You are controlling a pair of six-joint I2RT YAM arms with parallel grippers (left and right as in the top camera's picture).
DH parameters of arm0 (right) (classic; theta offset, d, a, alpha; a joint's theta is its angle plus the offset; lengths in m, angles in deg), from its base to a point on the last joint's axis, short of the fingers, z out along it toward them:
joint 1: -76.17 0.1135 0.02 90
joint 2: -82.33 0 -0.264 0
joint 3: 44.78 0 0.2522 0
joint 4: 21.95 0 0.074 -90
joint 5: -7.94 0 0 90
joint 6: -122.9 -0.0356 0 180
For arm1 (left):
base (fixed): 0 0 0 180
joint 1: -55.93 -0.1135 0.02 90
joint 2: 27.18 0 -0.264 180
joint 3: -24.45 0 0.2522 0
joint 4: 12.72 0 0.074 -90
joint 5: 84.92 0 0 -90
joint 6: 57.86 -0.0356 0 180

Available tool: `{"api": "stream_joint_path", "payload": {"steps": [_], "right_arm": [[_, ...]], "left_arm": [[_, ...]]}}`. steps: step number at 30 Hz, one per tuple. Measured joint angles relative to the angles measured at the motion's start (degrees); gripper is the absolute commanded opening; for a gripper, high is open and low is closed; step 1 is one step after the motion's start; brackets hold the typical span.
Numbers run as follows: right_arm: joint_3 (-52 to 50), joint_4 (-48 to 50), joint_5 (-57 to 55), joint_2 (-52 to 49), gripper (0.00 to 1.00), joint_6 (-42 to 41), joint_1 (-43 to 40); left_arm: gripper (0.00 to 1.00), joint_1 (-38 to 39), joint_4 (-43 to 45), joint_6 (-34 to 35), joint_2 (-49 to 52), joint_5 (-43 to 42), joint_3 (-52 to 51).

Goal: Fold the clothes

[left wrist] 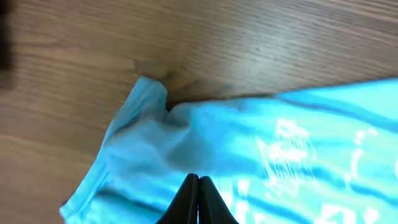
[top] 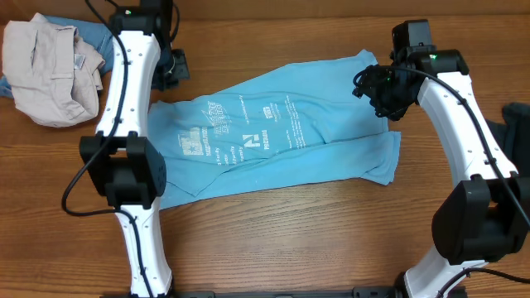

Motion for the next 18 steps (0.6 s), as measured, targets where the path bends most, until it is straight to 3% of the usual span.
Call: {"api": "stream_joint_path", "payload": {"steps": [3, 4, 5, 6, 7, 8, 10, 11, 14, 18], "right_arm": [[0.00, 0.02, 0.00, 0.00, 0.68, -0.07, 0.00], [0.00, 0.09, 0.00, 0.00, 0.68, -0.07, 0.00], [0.00, 0.17, 0.00, 0.00, 0.68, -0.07, 0.00], [0.00, 0.39, 0.02, 0.00, 0.67, -0.07, 0.00], [0.00, 1.20, 0.02, 0.00, 0.66, -0.07, 0.00], [-0.04, 2.62, -0.02, 0.00, 0.66, 0.13, 0.00], [-0.04, 6.69, -0.02, -0.04, 0.66, 0.46, 0.00], [0.13, 7.58, 0.00, -0.11, 0.66, 0.61, -0.09], [5.01, 5.95, 0.02, -2.99, 0.64, 0.96, -0.52], [22.47, -0.42, -0.02, -14.16, 0.61, 1.16, -2.75]], "left_arm": [[0.06, 0.00, -2.16, 0.17, -1.84, -0.87, 0.20], [0.17, 0.00, -2.49, 0.20, -1.97, -1.14, 0.24], [0.21, 0.00, -2.60, 0.20, -1.97, -1.27, 0.24], [0.31, 0.00, -2.67, 0.20, -1.97, -1.33, 0.22], [0.58, 0.00, -2.64, 0.81, -1.97, -1.70, 0.22], [0.73, 0.00, -2.64, 0.92, -1.97, -1.77, 0.22], [0.94, 0.00, -2.67, 0.90, -1.97, -1.88, 0.22], [1.00, 0.00, -2.71, 1.18, -1.97, -1.92, 0.22], [1.00, 0.00, -2.93, 1.11, -1.97, -1.97, 0.22], [1.00, 0.00, -3.06, 1.07, -1.97, -2.93, 0.22]]}}
